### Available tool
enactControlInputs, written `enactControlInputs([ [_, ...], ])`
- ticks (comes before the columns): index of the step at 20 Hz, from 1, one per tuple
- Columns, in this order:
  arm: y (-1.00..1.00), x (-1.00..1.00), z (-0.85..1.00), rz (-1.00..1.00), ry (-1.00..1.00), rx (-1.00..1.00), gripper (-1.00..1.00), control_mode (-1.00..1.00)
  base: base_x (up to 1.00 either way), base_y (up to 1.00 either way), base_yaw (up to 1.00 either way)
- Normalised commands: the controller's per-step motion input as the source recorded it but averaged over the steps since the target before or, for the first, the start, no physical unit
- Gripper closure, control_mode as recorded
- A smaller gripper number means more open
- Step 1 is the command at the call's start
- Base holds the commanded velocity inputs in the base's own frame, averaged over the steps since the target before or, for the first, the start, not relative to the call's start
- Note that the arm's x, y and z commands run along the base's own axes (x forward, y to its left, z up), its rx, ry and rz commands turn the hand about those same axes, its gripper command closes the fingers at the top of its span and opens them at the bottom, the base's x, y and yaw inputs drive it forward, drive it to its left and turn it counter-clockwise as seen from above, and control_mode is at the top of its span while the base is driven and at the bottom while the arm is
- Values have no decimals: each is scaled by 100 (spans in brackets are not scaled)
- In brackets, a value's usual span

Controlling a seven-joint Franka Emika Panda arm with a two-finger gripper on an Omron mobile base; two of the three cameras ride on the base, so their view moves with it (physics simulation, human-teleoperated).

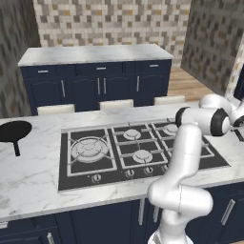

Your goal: Place both pans onto different burners. Then place the avocado and the fish on different pans.

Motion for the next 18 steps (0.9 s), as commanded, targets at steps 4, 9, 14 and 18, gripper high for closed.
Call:
enactControlInputs([
  [4, -15, 44, -23, 0, 0, 3, -100, -100, 0, 0, 0],
  [9, 0, 39, -27, 0, 0, 0, -100, -100, 0, 0, 0],
  [14, 0, 36, -44, 0, 0, 0, -100, -100, 0, 0, 0],
  [18, -6, 30, -40, 0, 0, 0, 100, -100, 0, 0, 0],
])
